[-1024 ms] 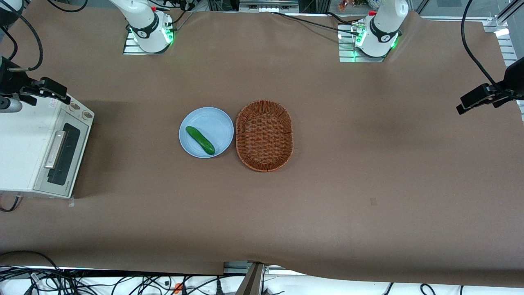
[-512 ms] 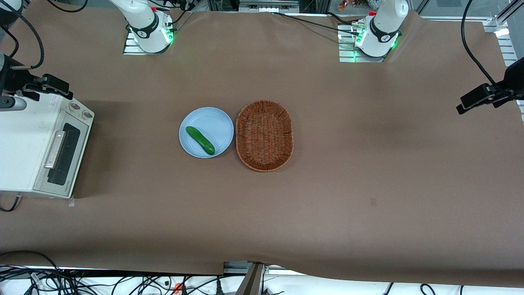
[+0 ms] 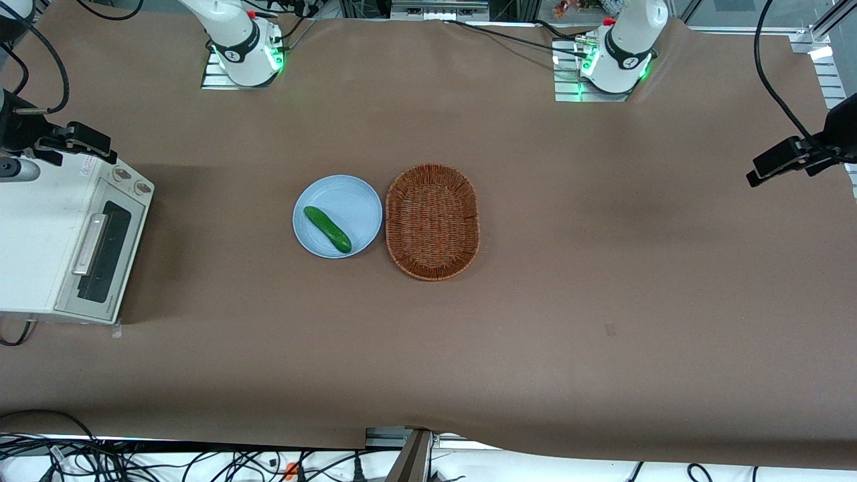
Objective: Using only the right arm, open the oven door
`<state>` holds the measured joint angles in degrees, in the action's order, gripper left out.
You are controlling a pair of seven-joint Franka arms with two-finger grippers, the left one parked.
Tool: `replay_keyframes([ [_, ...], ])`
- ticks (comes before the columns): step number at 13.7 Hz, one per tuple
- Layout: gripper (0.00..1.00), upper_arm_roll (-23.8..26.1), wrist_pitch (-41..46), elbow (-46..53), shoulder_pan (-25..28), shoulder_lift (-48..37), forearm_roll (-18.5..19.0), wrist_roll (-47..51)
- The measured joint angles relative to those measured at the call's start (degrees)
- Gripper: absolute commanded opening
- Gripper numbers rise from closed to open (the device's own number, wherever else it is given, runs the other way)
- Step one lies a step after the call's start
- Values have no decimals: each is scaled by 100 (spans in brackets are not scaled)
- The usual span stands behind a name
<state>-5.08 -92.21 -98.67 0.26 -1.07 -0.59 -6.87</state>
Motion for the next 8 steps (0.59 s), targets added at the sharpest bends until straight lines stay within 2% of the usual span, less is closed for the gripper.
replay_keyframes([
  [8,100,-200,-25,18,-10,114,-1,0],
])
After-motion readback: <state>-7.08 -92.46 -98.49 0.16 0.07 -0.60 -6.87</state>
